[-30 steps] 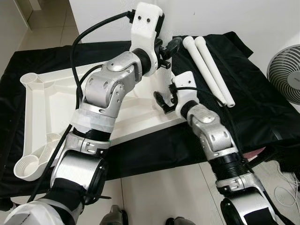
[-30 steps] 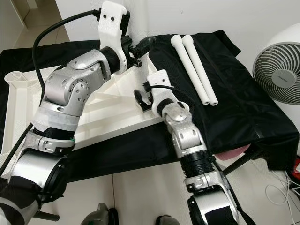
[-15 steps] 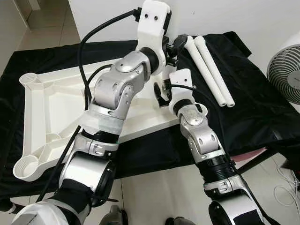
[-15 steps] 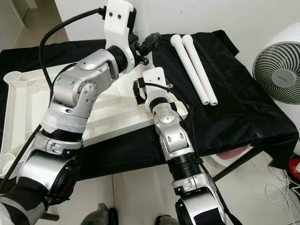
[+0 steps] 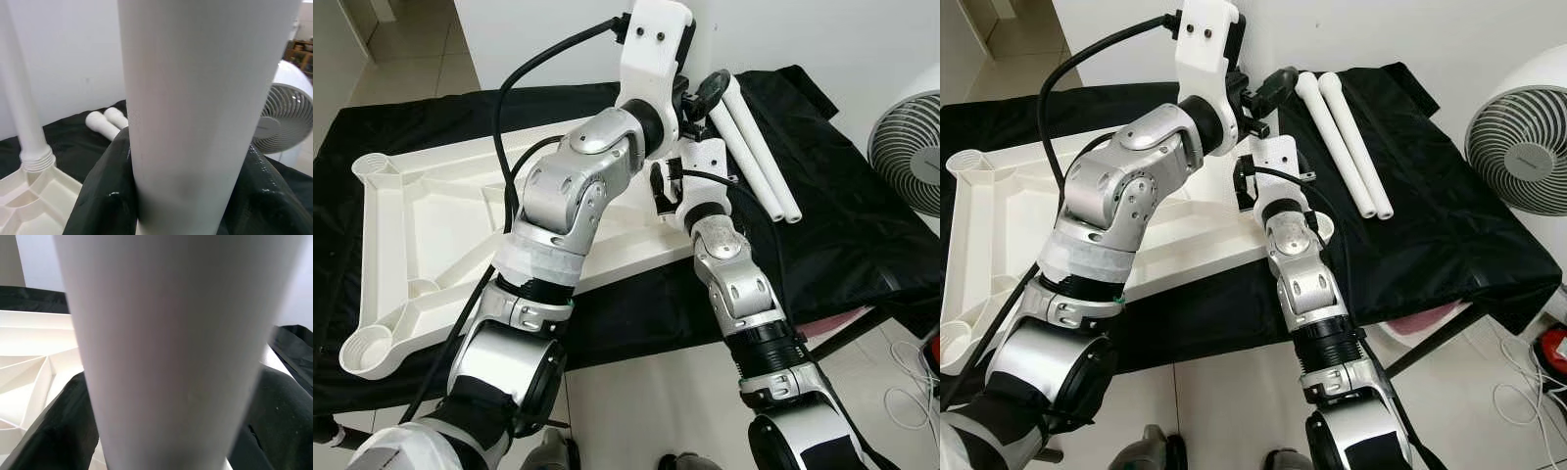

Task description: Building children table

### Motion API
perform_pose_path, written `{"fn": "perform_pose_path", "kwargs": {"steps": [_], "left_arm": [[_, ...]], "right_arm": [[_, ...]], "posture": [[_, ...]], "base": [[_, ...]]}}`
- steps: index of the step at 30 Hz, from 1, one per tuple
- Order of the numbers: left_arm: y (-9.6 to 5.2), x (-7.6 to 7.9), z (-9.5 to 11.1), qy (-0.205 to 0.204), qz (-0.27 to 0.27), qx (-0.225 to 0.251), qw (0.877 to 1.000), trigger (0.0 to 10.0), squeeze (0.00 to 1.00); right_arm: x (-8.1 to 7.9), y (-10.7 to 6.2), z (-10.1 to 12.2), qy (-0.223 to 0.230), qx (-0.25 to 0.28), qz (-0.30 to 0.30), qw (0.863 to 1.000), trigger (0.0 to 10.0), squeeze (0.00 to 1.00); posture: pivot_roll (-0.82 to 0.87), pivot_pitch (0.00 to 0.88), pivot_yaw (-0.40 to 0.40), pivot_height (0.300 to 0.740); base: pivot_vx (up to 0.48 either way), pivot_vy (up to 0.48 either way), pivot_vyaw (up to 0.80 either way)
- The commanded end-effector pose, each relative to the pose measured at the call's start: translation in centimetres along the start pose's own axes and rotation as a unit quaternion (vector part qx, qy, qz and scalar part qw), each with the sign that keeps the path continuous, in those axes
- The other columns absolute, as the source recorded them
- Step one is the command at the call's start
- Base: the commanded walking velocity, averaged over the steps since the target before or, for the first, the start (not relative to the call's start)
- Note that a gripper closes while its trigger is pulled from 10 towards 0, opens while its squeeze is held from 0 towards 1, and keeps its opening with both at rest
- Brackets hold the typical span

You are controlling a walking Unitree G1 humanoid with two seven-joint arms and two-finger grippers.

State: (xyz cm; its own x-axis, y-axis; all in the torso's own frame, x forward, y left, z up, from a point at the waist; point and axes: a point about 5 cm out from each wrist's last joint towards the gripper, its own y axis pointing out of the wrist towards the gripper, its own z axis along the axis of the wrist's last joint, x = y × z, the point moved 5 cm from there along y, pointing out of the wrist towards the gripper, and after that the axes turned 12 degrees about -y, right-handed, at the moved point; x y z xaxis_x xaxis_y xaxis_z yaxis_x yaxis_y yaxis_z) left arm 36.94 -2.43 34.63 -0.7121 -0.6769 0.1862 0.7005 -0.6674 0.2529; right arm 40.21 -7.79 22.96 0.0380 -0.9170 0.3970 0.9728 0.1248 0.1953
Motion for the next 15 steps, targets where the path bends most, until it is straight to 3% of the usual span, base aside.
{"fn": "perform_pose_path", "kwargs": {"steps": [1,3,4,5,6,9,15], "left_arm": [[0.14,0.63,0.87,0.010,0.000,0.014,1.000,10.0,0.00],[0.14,0.63,0.89,0.010,0.000,0.015,1.000,10.0,0.00],[0.14,0.65,0.91,0.010,0.000,0.015,1.000,10.0,0.00],[0.13,0.66,0.92,0.010,0.000,0.015,1.000,10.0,0.00],[0.13,0.67,0.92,0.010,0.000,0.016,1.000,10.0,0.00],[0.11,0.71,0.91,0.010,0.000,0.016,1.000,10.0,0.00],[0.09,0.86,0.80,0.010,-0.001,0.015,1.000,10.0,0.00]], "right_arm": [[-0.14,0.17,0.41,-0.001,0.007,-0.001,1.000,10.0,0.00],[-0.12,0.18,0.43,-0.001,0.008,-0.002,1.000,10.0,0.00],[-0.14,0.18,0.45,-0.001,0.008,-0.002,1.000,7.9,0.00],[-0.16,0.17,0.50,-0.001,0.010,-0.002,1.000,3.4,0.00],[-0.18,0.16,0.53,0.000,0.011,-0.002,1.000,1.1,0.00],[-0.19,0.15,0.51,0.003,0.011,-0.003,1.000,0.0,0.00],[0.04,0.13,0.36,0.012,0.007,-0.009,1.000,0.0,0.00]], "posture": [[-0.08,0.057,0.038,0.740],[-0.08,0.057,0.038,0.740],[-0.08,0.057,0.038,0.740],[-0.08,0.057,0.038,0.740],[-0.08,0.057,0.038,0.740],[-0.08,0.057,0.038,0.740],[-0.08,0.057,0.038,0.740]], "base": [[0.000,0.000,0.00],[0.000,0.000,0.00],[0.000,0.000,0.00],[0.000,0.000,0.00],[0.000,0.000,0.00],[0.000,0.000,0.00],[0.000,0.000,0.00]]}}
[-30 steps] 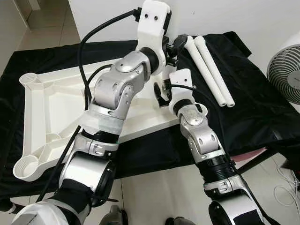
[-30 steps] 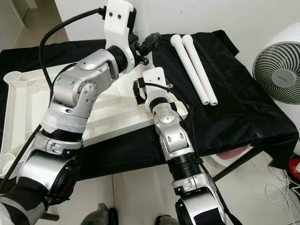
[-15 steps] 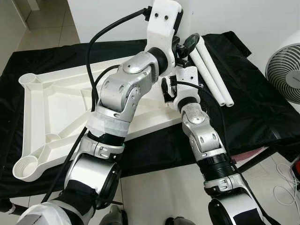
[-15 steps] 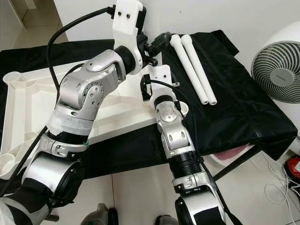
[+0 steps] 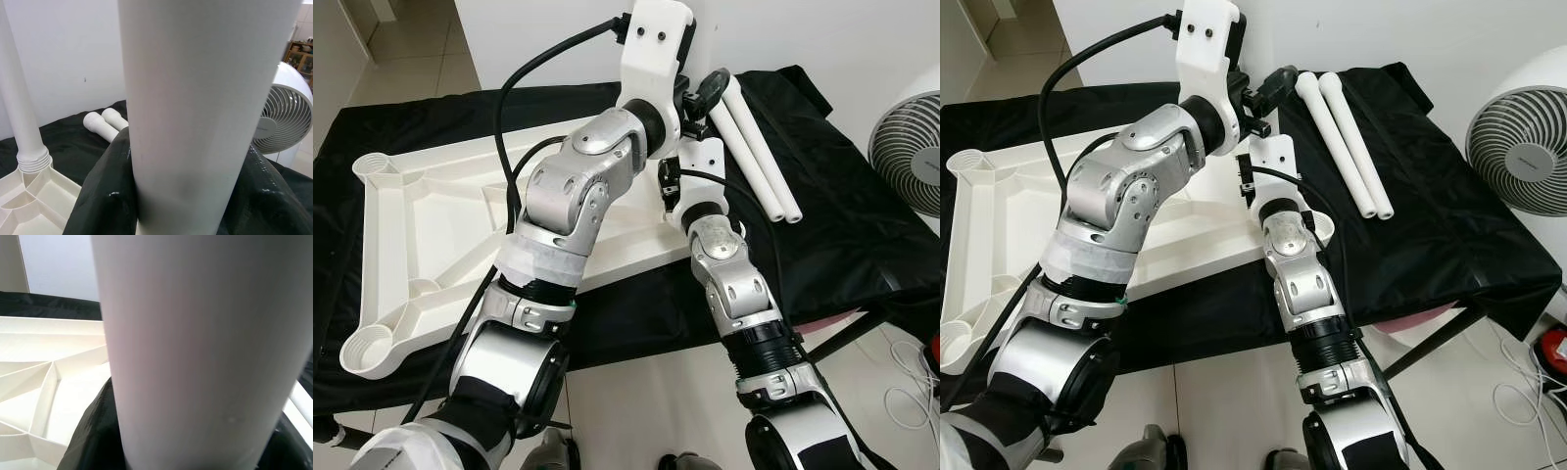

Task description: Building children table

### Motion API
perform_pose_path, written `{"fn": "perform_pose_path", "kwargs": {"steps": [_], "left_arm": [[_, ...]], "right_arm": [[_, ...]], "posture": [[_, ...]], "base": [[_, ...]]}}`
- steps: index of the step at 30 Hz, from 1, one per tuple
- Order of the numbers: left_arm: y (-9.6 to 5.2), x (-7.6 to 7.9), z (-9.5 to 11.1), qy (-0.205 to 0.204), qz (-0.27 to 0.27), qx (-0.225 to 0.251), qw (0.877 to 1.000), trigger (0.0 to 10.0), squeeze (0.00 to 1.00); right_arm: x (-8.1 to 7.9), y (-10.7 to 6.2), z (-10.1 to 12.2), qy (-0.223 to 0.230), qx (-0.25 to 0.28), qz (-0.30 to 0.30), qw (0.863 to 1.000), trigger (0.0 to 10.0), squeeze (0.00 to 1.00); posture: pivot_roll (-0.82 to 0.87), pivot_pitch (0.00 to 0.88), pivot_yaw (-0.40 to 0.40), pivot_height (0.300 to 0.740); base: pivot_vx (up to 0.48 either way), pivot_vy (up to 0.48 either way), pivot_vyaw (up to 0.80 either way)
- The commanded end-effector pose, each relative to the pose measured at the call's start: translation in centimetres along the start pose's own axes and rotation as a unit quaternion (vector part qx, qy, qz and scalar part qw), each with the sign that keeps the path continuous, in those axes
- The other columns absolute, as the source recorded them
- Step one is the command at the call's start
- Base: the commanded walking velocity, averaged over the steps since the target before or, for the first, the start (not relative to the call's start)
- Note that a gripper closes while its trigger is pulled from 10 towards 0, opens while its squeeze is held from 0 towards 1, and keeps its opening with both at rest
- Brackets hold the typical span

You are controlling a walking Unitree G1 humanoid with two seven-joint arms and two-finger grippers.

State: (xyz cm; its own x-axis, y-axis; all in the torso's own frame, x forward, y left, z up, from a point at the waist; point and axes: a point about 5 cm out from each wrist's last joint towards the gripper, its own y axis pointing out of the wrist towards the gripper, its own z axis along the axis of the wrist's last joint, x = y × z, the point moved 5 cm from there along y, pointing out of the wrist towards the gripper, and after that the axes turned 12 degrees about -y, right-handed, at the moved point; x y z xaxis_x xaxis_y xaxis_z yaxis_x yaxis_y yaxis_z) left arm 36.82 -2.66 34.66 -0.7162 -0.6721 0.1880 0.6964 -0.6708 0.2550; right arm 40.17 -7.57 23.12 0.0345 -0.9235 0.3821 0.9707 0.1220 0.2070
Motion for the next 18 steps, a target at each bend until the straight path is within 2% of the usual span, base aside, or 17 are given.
{"fn": "perform_pose_path", "kwargs": {"steps": [1,9,10,11,12,13,18], "left_arm": [[0.07,0.76,0.83,0.014,-0.001,0.013,1.000,10.0,0.00],[0.10,0.66,1.00,0.022,0.002,0.016,1.000,10.0,0.00],[0.09,0.60,1.03,0.024,0.003,0.016,1.000,10.0,0.00],[0.07,0.57,1.18,0.016,0.003,0.022,1.000,10.0,0.00],[0.07,0.57,1.18,0.016,0.003,0.022,1.000,10.0,0.00],[0.05,0.49,1.39,0.000,0.003,0.029,1.000,10.0,1.00],[-0.05,0.38,1.63,-0.017,-0.001,0.036,0.999,10.0,1.00]], "right_arm": [[0.58,0.14,-0.02,0.011,-0.001,-0.015,1.000,0.0,0.00],[0.79,0.12,-0.12,0.023,-0.003,-0.020,1.000,0.0,0.00],[0.79,0.12,-0.18,0.026,-0.005,-0.020,0.999,8.7,0.00],[0.88,0.14,-0.28,0.026,-0.008,-0.023,0.999,10.0,0.00],[0.88,0.14,-0.28,0.026,-0.008,-0.023,0.999,10.0,0.00],[1.02,0.18,-0.37,0.030,-0.010,-0.026,0.999,10.0,0.00],[1.25,0.18,-0.63,0.057,-0.018,-0.028,0.998,10.0,0.00]], "posture": [[-0.08,0.062,0.034,0.740],[-0.07,0.069,0.037,0.740],[-0.07,0.069,0.037,0.740],[-0.07,0.069,0.037,0.740],[-0.07,0.069,0.037,0.740],[-0.08,0.074,0.039,0.740],[-0.08,0.077,0.041,0.740]], "base": [[0.000,0.000,0.00],[0.000,0.000,0.00],[0.000,0.000,0.00],[0.000,0.000,0.00],[0.000,0.000,0.00],[0.000,0.000,0.00],[0.000,0.000,0.00]]}}
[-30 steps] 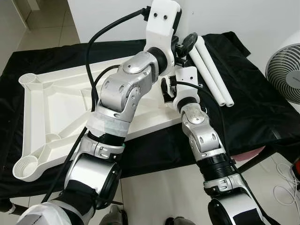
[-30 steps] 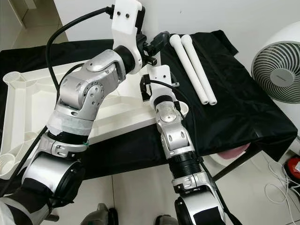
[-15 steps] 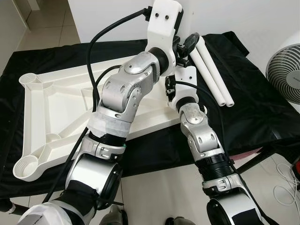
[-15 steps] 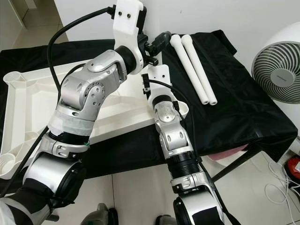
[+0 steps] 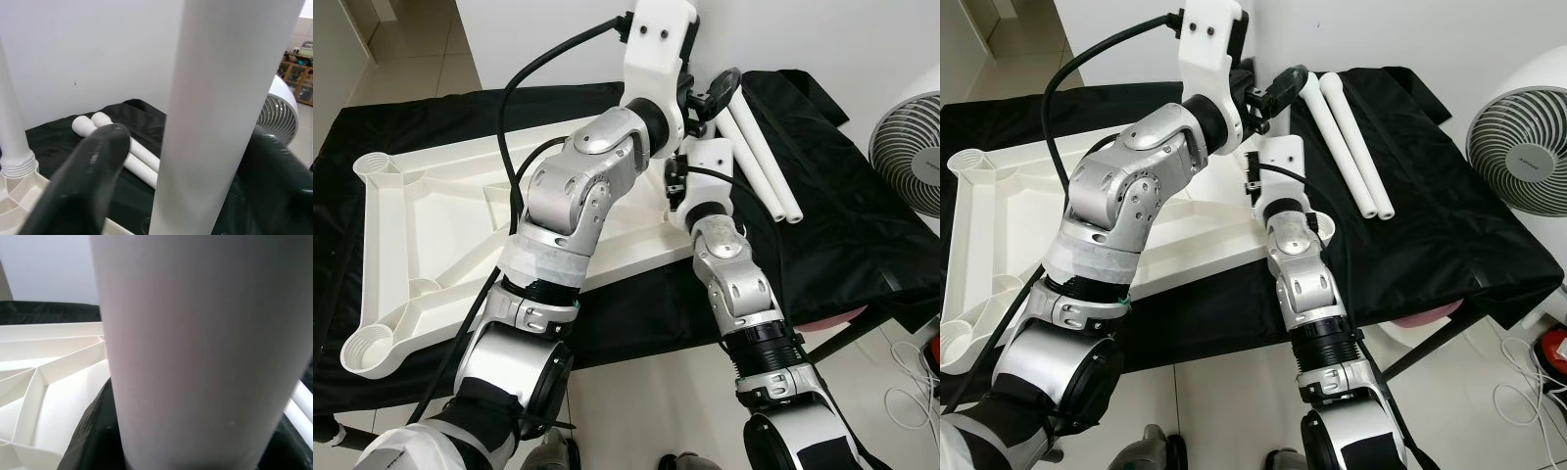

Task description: Building children table

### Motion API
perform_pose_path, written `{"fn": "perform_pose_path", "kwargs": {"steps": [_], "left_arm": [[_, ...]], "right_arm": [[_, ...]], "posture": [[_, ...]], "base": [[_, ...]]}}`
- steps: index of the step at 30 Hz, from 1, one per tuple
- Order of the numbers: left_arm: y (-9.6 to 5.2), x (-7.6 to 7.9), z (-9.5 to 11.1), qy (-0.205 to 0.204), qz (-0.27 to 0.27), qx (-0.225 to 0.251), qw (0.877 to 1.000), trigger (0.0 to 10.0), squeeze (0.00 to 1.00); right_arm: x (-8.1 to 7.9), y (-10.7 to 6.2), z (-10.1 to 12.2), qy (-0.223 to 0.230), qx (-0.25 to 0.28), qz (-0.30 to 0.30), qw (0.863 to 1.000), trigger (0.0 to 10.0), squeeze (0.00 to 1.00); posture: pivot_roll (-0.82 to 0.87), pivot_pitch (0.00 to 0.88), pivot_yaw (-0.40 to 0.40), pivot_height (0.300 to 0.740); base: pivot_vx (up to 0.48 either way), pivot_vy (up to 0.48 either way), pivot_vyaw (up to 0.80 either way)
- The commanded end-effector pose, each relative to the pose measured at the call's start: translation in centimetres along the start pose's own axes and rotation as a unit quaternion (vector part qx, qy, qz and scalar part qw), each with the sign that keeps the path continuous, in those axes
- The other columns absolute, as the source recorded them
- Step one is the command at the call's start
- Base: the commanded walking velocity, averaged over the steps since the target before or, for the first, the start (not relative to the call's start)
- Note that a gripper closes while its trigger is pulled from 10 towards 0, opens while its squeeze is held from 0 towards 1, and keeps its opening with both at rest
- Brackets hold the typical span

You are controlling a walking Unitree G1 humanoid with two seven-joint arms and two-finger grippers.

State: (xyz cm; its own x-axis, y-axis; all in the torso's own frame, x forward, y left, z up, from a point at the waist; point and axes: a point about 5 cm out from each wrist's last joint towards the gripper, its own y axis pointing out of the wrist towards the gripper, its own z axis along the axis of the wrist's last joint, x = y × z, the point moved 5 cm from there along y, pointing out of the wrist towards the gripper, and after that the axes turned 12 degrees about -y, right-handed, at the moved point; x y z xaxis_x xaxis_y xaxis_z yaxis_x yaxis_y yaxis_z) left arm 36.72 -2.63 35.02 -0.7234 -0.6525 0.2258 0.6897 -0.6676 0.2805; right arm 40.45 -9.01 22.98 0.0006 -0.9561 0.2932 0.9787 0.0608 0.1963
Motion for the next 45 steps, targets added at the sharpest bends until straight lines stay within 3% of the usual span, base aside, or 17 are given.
{"fn": "perform_pose_path", "kwargs": {"steps": [1,5,6,7,8,14,19,23,25,31,38,39,40,42,45], "left_arm": [[0.0,0.4,1.2,0.001,-0.003,0.022,1.000,10.0,1.00],[-0.1,0.6,1.3,-0.004,-0.014,0.027,1.000,10.0,1.00],[-0.3,0.8,1.4,-0.017,-0.022,0.033,0.999,10.0,0.84],[-0.3,0.8,1.4,-0.017,-0.022,0.033,0.999,10.0,0.84],[-0.4,0.8,1.5,-0.019,-0.023,0.036,0.999,10.0,0.00],[-1.1,0.3,2.2,-0.040,-0.027,0.050,0.998,10.0,0.00],[-2.0,-0.1,2.2,-0.022,-0.035,0.045,0.998,10.0,0.00],[-3.1,-1.6,0.7,0.013,-0.019,0.019,1.000,10.0,0.00],[-4.0,-2.6,-1.3,0.028,-0.011,-0.013,0.999,10.0,0.00],[-5.3,-3.1,-4.1,0.037,-0.010,-0.044,0.998,10.0,0.00],[-5.8,-3.3,-5.3,0.047,-0.003,-0.042,0.998,10.0,0.00],[-6.2,-2.7,-5.6,0.127,-0.013,-0.024,0.992,10.0,0.00],[-6.2,-2.6,-6.1,0.141,-0.015,-0.025,0.990,10.0,0.00],[-6.3,-2.5,-6.4,0.147,-0.016,-0.027,0.989,10.0,0.00],[-6.3,-2.5,-6.7,0.121,-0.007,-0.007,0.993,10.0,0.00]], "right_arm": [[0.1,0.1,0.0,0.019,-0.005,-0.004,1.000,10.0,0.00],[0.6,0.1,-0.4,0.033,-0.013,-0.012,0.999,10.0,0.00],[1.0,0.2,-0.5,0.043,-0.016,-0.018,0.999,10.0,0.00],[1.0,0.2,-0.5,0.043,-0.016,-0.018,0.999,10.0,0.00],[1.4,0.3,-0.6,0.046,-0.018,-0.024,0.999,10.0,0.00],[2.5,0.6,-0.4,0.047,-0.012,-0.035,0.998,10.0,0.00],[3.2,0.9,-0.4,0.042,-0.012,-0.033,0.999,10.0,0.00],[3.5,1.1,-0.6,0.041,-0.009,-0.015,0.999,10.0,0.00],[4.2,1.2,-0.9,0.026,-0.008,-0.013,1.000,10.0,0.00],[5.4,1.1,-1.3,0.007,-0.001,-0.014,1.000,10.0,0.00],[6.0,1.1,-1.4,0.004,0.005,-0.011,1.000,10.0,0.00],[6.5,1.1,-1.4,-0.002,0.008,-0.016,1.000,10.0,0.00],[6.7,1.2,-1.4,-0.003,0.010,-0.017,1.000,10.0,0.00],[6.8,1.2,-1.4,-0.004,0.011,-0.017,1.000,10.0,0.00],[6.9,1.3,-1.3,-0.003,0.014,-0.014,1.000,10.0,0.00]], "posture": [[-0.08,0.077,0.041,0.740],[-0.08,0.085,0.046,0.740],[-0.08,0.086,0.048,0.740],[-0.08,0.086,0.048,0.740],[-0.08,0.086,0.048,0.740],[-0.08,0.086,0.051,0.740],[-0.07,0.087,0.046,0.740],[-0.07,0.089,0.044,0.740],[-0.07,0.092,0.043,0.740],[-0.07,0.095,0.043,0.740],[-0.08,0.098,0.040,0.740],[-0.08,0.098,0.040,0.740],[-0.07,0.095,0.036,0.740],[-0.07,0.095,0.036,0.740],[-0.07,0.095,0.036,0.740]], "base": [[0.000,0.000,0.00],[0.000,0.000,0.00],[0.000,0.000,0.00],[0.000,0.000,0.00],[0.000,0.000,0.00],[0.000,0.000,0.00],[0.000,0.000,0.00],[0.000,0.000,0.00],[0.000,0.000,0.00],[0.000,0.000,0.00],[0.000,0.000,0.00],[0.000,0.000,0.00],[0.000,0.000,0.00],[0.000,0.000,0.00],[0.000,0.000,0.00]]}}
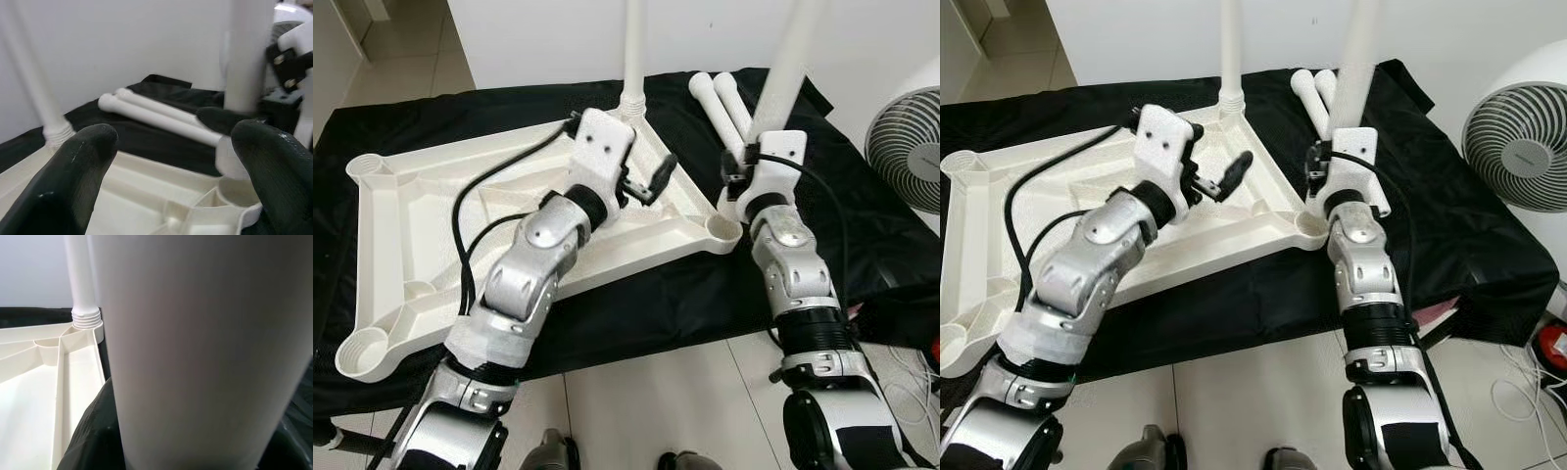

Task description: Building children table

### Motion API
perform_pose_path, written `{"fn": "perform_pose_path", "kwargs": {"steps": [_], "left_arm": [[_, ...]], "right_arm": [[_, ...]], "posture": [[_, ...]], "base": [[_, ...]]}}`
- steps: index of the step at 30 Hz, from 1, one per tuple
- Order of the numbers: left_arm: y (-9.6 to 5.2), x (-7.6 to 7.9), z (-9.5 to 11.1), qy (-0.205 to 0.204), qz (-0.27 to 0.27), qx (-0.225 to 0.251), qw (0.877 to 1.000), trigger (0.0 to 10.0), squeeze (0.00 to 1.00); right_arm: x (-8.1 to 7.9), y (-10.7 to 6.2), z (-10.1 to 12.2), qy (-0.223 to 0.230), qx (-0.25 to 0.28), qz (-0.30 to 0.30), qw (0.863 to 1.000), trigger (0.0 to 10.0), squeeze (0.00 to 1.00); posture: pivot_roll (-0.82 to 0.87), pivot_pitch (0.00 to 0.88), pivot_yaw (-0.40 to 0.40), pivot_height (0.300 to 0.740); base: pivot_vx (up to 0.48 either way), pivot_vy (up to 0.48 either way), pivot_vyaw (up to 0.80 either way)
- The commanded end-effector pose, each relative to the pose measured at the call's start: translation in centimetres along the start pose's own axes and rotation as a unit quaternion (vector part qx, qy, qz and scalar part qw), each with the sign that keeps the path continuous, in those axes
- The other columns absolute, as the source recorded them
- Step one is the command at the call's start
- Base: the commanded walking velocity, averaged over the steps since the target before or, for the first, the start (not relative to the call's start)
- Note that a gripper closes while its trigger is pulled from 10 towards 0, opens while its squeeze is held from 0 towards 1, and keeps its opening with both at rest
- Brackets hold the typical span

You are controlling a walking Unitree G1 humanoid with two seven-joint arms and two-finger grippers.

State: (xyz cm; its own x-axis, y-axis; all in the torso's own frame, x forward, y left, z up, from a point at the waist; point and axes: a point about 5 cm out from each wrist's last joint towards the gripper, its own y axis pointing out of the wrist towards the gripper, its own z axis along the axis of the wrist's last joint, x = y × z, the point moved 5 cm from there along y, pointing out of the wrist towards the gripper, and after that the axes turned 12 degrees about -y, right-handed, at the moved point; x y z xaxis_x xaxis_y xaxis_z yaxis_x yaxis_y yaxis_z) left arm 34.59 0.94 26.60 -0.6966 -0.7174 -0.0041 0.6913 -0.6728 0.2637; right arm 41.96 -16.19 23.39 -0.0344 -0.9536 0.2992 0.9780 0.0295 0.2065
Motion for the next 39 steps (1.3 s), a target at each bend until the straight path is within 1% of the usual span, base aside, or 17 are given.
{"fn": "perform_pose_path", "kwargs": {"steps": [1,2,4,8,10,13,15,17,18,20,21,24,28,32,35,38,39], "left_arm": [[-0.2,0.6,0.0,0.003,-0.009,0.025,1.000,10.0,0.00],[-0.3,0.9,0.2,0.006,-0.012,0.041,0.999,10.0,0.00],[-0.5,1.3,-0.6,-0.018,-0.020,0.033,0.999,10.0,0.00],[-0.7,1.9,-1.4,-0.017,-0.038,0.022,0.999,10.0,0.00],[-0.9,2.4,-2.6,-0.016,-0.055,0.002,0.998,10.0,0.00],[-1.3,3.2,-3.7,-0.004,-0.079,-0.021,0.997,10.0,0.00],[-1.4,3.3,-4.0,-0.004,-0.085,-0.025,0.996,10.0,0.00],[-1.7,3.9,-5.0,-0.022,-0.105,-0.050,0.993,10.0,0.00],[-1.7,3.9,-5.0,-0.022,-0.105,-0.050,0.993,10.0,0.00],[-2.2,4.7,-5.8,-0.005,-0.132,-0.069,0.989,10.0,0.00],[-2.2,4.7,-5.8,-0.005,-0.132,-0.069,0.989,10.0,0.00],[-2.7,5.2,-6.5,-0.012,-0.148,-0.087,0.985,10.0,0.00],[-2.7,4.9,-6.9,-0.003,-0.142,-0.096,0.985,10.0,0.00],[-2.6,4.6,-7.0,0.000,-0.133,-0.100,0.986,10.0,0.00],[-2.6,4.7,-7.0,0.002,-0.134,-0.100,0.986,10.0,0.00],[-2.6,4.9,-6.8,0.001,-0.141,-0.100,0.985,10.0,0.00],[-2.6,4.9,-6.8,0.001,-0.141,-0.100,0.985,10.0,0.00]], "right_arm": [[-0.1,0.2,0.7,0.003,0.017,0.003,1.000,10.0,0.00],[0.0,0.2,0.8,0.002,0.018,0.002,1.000,10.0,0.00],[-0.1,0.1,0.8,0.005,0.021,0.004,1.000,10.0,0.00],[-0.3,0.1,0.8,0.002,0.024,0.008,1.000,10.0,0.00],[-0.6,0.0,0.8,0.001,0.027,0.018,0.999,10.0,0.00],[-0.7,-0.2,0.8,-0.001,0.033,0.027,0.999,10.0,0.00],[-0.7,-0.3,0.8,0.000,0.034,0.029,0.999,10.0,0.00],[-0.7,-0.3,0.7,0.001,0.035,0.033,0.999,10.0,0.00],[-0.7,-0.3,0.7,0.001,0.035,0.033,0.999,10.0,0.00],[-0.6,-0.5,0.3,-0.002,0.033,0.034,0.999,10.0,0.00],[-0.6,-0.5,0.3,-0.002,0.033,0.034,0.999,10.0,0.00],[-0.7,-0.8,-0.7,-0.009,0.024,0.045,0.999,10.0,0.00],[-0.9,-1.0,-2.0,-0.011,0.007,0.054,0.998,10.0,0.00],[-1.3,-1.0,-2.7,-0.012,-0.002,0.064,0.998,10.0,0.00],[-1.6,-1.1,-2.9,-0.012,-0.003,0.071,0.997,10.0,0.00],[-2.5,-0.9,-3.1,-0.013,-0.002,0.087,0.996,10.0,0.00],[-2.5,-0.9,-3.1,-0.013,-0.002,0.087,0.996,10.0,0.00]], "posture": [[-0.07,0.095,0.036,0.740],[-0.07,0.093,0.037,0.740],[-0.07,0.093,0.038,0.740],[-0.07,0.093,0.038,0.740],[-0.07,0.093,0.038,0.740],[-0.07,0.089,0.040,0.740],[-0.07,0.089,0.040,0.740],[-0.07,0.085,0.040,0.740],[-0.07,0.085,0.040,0.740],[-0.08,0.083,0.039,0.740],[-0.08,0.083,0.039,0.740],[-0.08,0.082,0.041,0.740],[-0.08,0.082,0.041,0.740],[-0.08,0.084,0.042,0.740],[-0.08,0.084,0.042,0.740],[-0.08,0.089,0.041,0.740],[-0.08,0.089,0.041,0.740]], "base": [[0.000,0.000,0.00],[0.000,0.000,0.00],[0.000,0.000,0.00],[0.000,0.000,0.00],[0.000,0.000,0.00],[0.000,0.000,0.00],[0.000,0.000,0.00],[0.000,0.000,0.00],[0.000,0.000,0.00],[0.000,0.000,0.00],[0.000,0.000,0.00],[0.000,0.000,0.00],[0.000,0.000,0.00],[0.000,0.000,0.00],[0.000,0.000,0.00],[0.000,0.000,0.00],[0.000,0.000,0.00]]}}
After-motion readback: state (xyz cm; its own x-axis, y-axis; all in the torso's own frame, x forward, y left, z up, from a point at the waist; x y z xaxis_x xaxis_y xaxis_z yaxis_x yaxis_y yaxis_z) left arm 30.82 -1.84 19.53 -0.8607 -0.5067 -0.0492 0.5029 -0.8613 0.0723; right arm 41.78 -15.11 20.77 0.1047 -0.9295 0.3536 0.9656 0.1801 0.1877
